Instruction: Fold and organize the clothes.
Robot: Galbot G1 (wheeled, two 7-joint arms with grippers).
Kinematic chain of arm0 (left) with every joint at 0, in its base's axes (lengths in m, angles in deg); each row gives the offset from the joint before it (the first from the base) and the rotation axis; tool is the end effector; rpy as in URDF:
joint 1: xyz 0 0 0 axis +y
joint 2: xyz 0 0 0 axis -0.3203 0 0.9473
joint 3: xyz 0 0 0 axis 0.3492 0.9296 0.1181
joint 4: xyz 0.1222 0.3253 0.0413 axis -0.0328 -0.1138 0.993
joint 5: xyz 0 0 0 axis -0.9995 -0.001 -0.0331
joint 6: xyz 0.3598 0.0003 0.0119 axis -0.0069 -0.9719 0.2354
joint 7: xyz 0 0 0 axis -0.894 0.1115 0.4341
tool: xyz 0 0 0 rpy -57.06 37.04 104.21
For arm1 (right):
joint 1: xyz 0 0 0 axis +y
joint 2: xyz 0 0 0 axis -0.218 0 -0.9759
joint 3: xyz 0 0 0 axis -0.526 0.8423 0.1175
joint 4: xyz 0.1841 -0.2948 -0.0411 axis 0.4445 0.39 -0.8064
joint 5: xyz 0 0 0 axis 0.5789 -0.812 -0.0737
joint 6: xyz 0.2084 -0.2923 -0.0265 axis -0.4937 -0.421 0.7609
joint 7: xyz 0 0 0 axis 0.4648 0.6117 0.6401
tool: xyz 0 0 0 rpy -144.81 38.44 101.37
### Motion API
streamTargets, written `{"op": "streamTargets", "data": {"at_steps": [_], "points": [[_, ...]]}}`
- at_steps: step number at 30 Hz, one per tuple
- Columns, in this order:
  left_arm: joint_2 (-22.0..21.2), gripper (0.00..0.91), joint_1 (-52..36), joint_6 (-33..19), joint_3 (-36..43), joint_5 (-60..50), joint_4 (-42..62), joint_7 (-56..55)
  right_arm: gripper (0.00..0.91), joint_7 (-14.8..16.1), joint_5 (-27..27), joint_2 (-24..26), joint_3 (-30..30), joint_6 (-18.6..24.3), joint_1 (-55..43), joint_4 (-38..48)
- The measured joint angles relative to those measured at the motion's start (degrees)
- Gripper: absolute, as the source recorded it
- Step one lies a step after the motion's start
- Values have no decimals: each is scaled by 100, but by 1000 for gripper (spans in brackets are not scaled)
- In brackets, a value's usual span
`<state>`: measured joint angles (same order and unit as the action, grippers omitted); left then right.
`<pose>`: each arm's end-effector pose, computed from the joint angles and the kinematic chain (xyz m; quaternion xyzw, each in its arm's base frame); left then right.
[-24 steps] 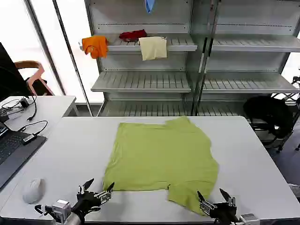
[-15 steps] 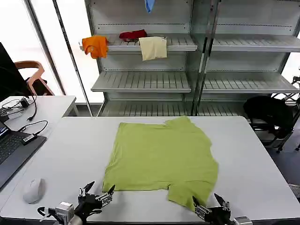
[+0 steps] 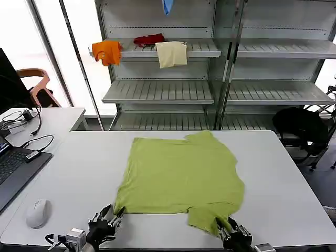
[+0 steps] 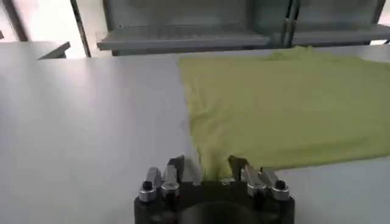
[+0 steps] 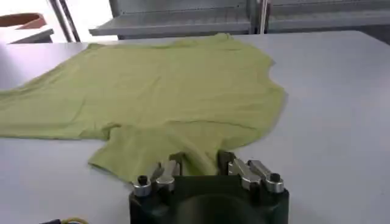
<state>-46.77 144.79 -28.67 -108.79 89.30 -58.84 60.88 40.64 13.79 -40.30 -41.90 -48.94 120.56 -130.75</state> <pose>0.1597 0.0508 -0.2616 -0.0896 -0.9554 -0.0225 0.2806 0.1216 -0.0206 -0.2419 0.0822 -0.9546 -0.0112 0.2861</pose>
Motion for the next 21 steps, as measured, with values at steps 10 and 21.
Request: {"op": "streamTargets", "data": {"at_steps": [10,21], "points": [[-61,0,-89,-7,47,-30,-47,50,0,-44,133,-89,-102,-28,-105,-81],[-237,0,-434,18,-170,268,-217,169,0,-103,310,-380,-243,-47,-726,-30]]}}
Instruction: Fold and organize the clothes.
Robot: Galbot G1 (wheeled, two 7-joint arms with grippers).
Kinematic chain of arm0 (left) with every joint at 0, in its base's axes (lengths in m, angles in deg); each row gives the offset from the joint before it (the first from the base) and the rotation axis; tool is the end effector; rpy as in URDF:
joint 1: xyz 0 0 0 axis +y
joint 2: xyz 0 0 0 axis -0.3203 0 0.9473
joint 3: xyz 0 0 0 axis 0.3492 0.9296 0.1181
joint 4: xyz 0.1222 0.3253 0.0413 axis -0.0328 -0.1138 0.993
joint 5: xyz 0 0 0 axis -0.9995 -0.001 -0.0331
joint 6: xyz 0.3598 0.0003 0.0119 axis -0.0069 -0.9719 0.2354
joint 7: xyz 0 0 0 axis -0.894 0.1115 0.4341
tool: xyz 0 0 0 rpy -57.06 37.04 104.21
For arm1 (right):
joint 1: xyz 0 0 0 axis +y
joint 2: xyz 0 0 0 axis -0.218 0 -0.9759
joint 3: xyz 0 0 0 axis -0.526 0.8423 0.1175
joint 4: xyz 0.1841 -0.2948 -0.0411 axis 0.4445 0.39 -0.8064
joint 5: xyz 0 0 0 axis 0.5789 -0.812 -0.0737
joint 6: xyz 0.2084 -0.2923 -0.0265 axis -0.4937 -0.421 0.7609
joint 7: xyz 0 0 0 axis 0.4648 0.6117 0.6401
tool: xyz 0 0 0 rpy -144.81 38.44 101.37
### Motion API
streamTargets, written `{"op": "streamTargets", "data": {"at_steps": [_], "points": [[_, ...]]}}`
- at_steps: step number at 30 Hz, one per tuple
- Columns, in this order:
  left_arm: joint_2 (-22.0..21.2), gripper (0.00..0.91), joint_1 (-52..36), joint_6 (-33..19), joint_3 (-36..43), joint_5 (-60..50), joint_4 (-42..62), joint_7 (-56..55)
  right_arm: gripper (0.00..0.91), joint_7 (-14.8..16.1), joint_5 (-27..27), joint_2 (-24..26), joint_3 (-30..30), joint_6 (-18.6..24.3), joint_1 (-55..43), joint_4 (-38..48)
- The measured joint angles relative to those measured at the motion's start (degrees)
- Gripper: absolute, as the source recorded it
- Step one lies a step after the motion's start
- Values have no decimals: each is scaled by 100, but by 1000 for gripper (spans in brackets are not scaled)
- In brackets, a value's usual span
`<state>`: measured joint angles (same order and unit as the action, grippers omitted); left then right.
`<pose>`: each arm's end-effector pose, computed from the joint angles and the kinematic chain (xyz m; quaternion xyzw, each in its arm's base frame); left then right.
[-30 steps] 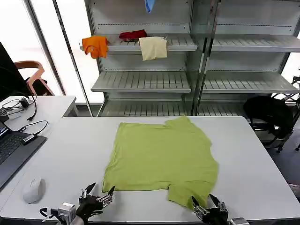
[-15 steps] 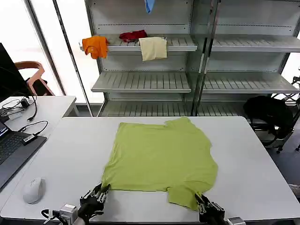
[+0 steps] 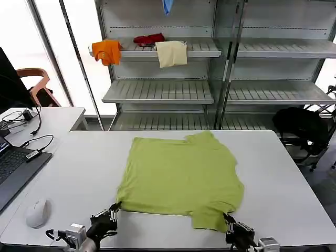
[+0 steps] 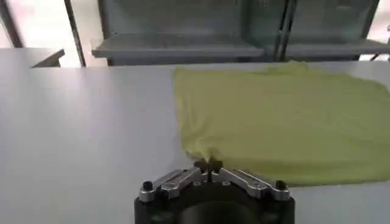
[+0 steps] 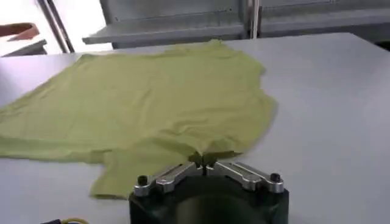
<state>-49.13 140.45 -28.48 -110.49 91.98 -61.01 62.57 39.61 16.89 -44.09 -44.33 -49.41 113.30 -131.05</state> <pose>0.1771 0.0500 -0.2351 -0.0974 -0.9694 0.0139 0.2249 0.1518 -0.0246 -0.2217 0.0528 -0.9721 -0.0505 0.2228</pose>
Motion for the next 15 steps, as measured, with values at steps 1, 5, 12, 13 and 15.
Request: {"op": "streamTargets", "data": {"at_steps": [1,5,12,13,15], "points": [[-22,0,-50,2,-1,15,-1,9,0,6,-5,-32,6,0,-97,31],[-111,0,-296,7,3,99,56,26,0,45,0,-145,34,0,-559,217],[-214,0,-816,13,62,180,320,-2,0,120,-63,-270,124,6,-1331,676],[-217,0,-885,14,76,178,363,-7,0,131,-83,-289,141,7,-1426,747],[-217,0,-1018,14,107,178,449,-12,0,146,-122,-325,179,9,-1618,897]]}}
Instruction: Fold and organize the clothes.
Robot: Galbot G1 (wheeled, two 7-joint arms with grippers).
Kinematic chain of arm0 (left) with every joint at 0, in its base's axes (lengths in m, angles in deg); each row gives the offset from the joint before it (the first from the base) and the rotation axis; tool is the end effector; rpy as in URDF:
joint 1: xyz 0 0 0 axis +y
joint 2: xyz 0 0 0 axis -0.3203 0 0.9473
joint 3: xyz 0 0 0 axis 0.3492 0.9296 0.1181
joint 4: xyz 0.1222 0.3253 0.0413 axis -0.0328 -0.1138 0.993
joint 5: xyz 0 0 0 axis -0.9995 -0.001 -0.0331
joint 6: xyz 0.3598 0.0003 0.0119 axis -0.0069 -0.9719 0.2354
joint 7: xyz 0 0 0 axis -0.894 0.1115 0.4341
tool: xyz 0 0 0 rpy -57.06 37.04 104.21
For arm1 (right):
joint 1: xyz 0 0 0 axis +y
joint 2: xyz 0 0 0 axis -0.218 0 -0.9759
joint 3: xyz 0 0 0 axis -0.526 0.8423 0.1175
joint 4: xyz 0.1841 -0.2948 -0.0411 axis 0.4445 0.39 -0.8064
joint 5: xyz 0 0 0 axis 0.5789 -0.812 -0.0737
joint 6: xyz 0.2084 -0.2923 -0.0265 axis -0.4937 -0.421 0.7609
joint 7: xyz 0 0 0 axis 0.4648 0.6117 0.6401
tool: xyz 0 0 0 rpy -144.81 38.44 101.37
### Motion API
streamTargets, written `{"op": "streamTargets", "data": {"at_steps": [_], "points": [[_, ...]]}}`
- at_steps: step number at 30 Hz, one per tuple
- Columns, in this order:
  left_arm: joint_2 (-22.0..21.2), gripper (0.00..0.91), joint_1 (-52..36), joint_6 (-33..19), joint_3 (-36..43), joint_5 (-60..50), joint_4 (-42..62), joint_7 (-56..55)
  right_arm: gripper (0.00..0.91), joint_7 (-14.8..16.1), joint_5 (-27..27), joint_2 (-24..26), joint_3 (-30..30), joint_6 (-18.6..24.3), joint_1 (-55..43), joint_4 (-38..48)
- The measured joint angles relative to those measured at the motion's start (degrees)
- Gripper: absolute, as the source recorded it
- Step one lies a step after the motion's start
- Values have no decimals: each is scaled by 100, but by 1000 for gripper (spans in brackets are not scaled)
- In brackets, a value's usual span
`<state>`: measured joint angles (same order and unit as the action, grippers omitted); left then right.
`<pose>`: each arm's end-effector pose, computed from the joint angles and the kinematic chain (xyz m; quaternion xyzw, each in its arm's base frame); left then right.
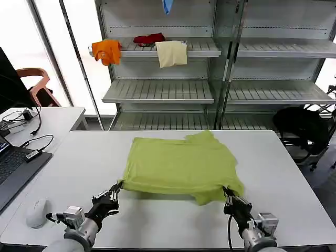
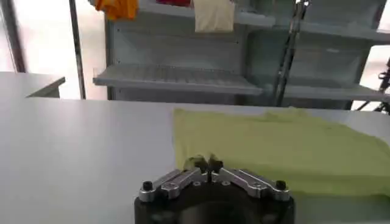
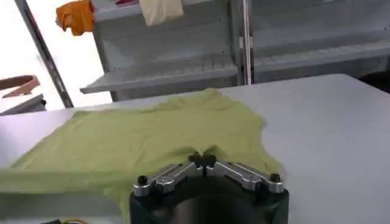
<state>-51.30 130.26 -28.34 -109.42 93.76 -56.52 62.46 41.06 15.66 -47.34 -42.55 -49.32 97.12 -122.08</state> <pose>0.2232 0.0479 -0.2292 -0.0950 -0.9786 0.0418 0.1779 0.2271 -0.0184 -0.2251 0.0559 -0.9836 -0.0664 0.1581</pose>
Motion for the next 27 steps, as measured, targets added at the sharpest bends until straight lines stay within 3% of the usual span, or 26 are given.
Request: {"op": "streamTargets", "data": {"at_steps": [14,15,16,17,27], "points": [[-92,0,-622,-1,177,-124,659,19,0,112,-313,-161,131,11,-882,873],[-91,10,-654,-1,190,-134,705,23,252,115,-332,-169,133,12,-914,913],[-91,736,-676,0,200,-141,742,30,907,120,-353,-178,131,15,-948,957],[-89,907,-696,-1,212,-152,775,39,907,132,-379,-193,126,20,-986,1008],[-137,907,-793,-5,199,-346,872,104,907,148,-502,-158,-44,45,-1286,1295]]}}
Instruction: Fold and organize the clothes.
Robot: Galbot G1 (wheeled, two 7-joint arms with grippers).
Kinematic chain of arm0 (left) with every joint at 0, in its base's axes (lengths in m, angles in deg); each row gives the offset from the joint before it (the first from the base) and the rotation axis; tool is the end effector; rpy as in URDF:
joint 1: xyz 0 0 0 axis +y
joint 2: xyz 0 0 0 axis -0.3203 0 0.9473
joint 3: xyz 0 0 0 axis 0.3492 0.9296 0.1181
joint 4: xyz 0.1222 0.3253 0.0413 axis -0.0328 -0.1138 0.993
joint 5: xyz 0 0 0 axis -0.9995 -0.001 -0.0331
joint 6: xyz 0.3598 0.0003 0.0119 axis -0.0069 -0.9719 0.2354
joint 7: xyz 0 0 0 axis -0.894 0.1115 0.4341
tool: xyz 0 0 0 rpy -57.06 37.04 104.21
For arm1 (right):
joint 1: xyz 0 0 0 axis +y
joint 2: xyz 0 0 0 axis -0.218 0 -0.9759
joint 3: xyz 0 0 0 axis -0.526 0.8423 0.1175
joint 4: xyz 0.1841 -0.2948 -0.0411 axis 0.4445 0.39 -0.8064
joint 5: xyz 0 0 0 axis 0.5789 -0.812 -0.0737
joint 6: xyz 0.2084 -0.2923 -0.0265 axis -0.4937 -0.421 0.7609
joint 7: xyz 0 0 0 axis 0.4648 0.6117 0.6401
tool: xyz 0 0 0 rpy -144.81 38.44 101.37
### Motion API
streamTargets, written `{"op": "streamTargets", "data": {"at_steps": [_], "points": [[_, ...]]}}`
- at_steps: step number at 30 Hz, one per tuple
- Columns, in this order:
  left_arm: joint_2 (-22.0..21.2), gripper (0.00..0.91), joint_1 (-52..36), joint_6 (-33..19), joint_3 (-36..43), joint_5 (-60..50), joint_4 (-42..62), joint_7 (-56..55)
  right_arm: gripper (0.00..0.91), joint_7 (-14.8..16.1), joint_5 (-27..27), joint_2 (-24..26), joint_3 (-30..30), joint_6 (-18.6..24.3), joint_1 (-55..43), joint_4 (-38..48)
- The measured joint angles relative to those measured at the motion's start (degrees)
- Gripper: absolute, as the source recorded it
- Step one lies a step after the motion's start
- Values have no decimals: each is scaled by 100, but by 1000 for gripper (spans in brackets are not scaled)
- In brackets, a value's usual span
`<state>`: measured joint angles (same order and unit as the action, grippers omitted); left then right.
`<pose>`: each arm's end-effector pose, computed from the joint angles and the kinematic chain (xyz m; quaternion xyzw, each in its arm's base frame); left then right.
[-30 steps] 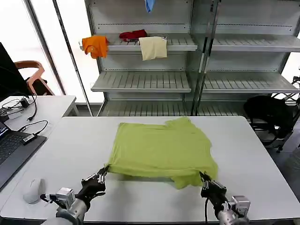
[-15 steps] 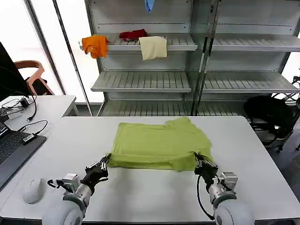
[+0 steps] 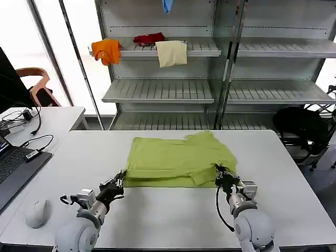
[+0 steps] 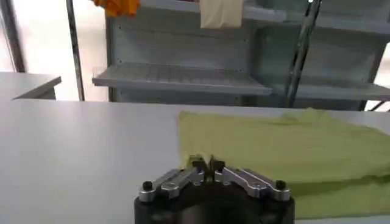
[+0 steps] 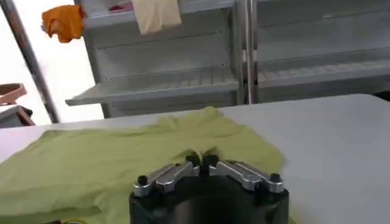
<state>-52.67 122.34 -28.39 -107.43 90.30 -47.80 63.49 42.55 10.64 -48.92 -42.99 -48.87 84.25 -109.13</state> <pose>0.2690 0.0474 -0.2505 -0.0856 -0.9790 0.0283 0.1827 0.3035 -0.0268 -0.2430 0.0276 -0.9879 -0.0394 0.1478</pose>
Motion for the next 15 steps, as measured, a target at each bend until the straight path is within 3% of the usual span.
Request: {"op": "streamTargets", "data": {"at_steps": [15], "points": [[4,907,168,-6,-52,-121,-68,24,907,233,157,328,-542,-20,419,-304]]}}
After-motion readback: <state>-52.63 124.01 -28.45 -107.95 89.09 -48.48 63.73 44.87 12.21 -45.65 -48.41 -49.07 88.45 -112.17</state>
